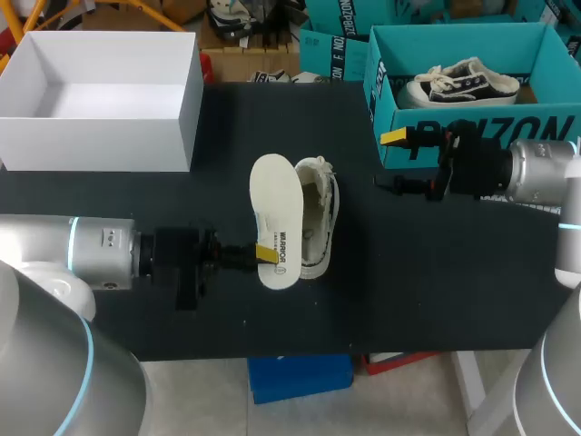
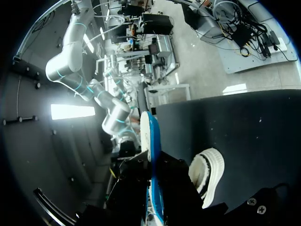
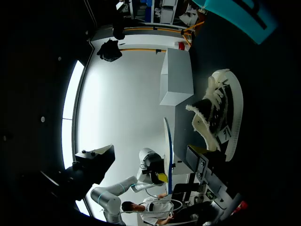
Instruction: Take the shoe out of the shoebox, open the shoe tongue, remove and reinsert the insole, then place the shoe into the shoebox
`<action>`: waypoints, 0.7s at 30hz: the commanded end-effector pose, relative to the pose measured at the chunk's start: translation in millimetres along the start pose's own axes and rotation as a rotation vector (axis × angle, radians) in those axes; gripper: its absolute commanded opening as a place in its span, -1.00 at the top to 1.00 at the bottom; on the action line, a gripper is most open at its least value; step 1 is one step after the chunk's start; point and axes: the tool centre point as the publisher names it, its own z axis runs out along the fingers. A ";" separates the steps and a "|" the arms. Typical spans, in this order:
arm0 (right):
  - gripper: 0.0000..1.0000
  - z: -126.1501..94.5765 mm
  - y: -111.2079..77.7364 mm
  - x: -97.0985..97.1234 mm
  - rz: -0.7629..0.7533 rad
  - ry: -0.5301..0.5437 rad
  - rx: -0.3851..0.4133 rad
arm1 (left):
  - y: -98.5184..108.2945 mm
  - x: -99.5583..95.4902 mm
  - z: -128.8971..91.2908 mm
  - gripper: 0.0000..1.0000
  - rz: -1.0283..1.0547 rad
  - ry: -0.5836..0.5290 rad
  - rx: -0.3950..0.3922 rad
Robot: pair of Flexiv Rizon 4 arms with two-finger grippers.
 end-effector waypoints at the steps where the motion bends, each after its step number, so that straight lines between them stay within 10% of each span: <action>1: -1.00 1.1 -0.5 -1.2 0.000 0.000 -0.002 | 14.3 6.8 18.1 1.00 0.002 0.003 0.014; 21: -1.00 1.1 -0.5 -1.2 0.000 0.000 -0.002 | 41.9 7.5 37.2 1.00 0.057 0.011 -0.004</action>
